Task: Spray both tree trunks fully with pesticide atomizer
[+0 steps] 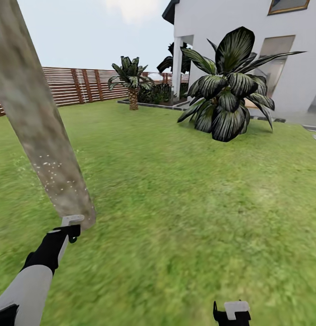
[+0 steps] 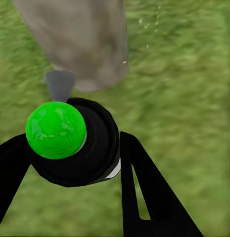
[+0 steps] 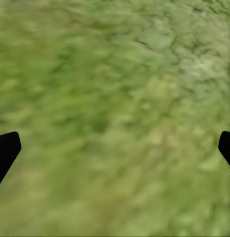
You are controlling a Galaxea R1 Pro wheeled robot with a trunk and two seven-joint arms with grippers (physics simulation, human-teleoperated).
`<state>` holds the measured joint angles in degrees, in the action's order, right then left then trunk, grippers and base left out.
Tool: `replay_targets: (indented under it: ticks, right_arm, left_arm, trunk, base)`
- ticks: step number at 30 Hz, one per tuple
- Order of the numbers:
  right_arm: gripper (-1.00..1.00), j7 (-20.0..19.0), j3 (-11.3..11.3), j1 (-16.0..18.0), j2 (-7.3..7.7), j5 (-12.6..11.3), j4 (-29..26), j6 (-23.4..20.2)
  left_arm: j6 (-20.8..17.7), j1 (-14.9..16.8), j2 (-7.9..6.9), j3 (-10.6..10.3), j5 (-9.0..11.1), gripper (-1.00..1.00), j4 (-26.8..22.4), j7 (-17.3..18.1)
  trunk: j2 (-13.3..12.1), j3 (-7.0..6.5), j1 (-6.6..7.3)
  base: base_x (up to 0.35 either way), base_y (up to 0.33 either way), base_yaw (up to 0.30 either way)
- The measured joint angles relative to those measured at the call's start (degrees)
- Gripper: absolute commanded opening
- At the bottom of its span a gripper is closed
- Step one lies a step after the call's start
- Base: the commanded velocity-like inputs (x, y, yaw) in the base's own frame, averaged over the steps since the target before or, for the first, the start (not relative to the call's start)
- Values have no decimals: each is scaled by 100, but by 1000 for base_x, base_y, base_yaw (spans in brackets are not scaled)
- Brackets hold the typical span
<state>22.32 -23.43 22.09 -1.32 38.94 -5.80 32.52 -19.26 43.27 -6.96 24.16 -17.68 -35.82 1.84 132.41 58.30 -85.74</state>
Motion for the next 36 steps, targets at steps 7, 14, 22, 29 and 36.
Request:
replay_targets:
  ticks: [7,14,22,29,36]
  right_arm:
    - [100,0,4,-2,0,0,0,0]
    - [100,0,2,-1,0,0,-2,0]
    - [100,0,5,1,0,0,-2,0]
    - [100,0,3,-1,0,0,-1,0]
    - [100,0,3,1,0,0,0,0]
  left_arm:
    - [2,-27,-12,10,1,-100,8,-2]
    - [6,-169,-58,203,-15,-100,6,-116]
    - [21,-188,-26,314,-7,-100,-4,-173]
    - [27,-188,1,309,3,-100,-4,-178]
    - [27,-192,2,300,3,-100,-4,-178]
  trunk:
    - [0,0,0]
    - [0,0,0]
    - [0,0,0]
    - [0,0,0]
    - [0,0,0]
  base:
    - [227,-208,272]
    - [209,-206,146]
    - [176,-223,62]
    - [97,-262,271]
    - [93,-265,152]
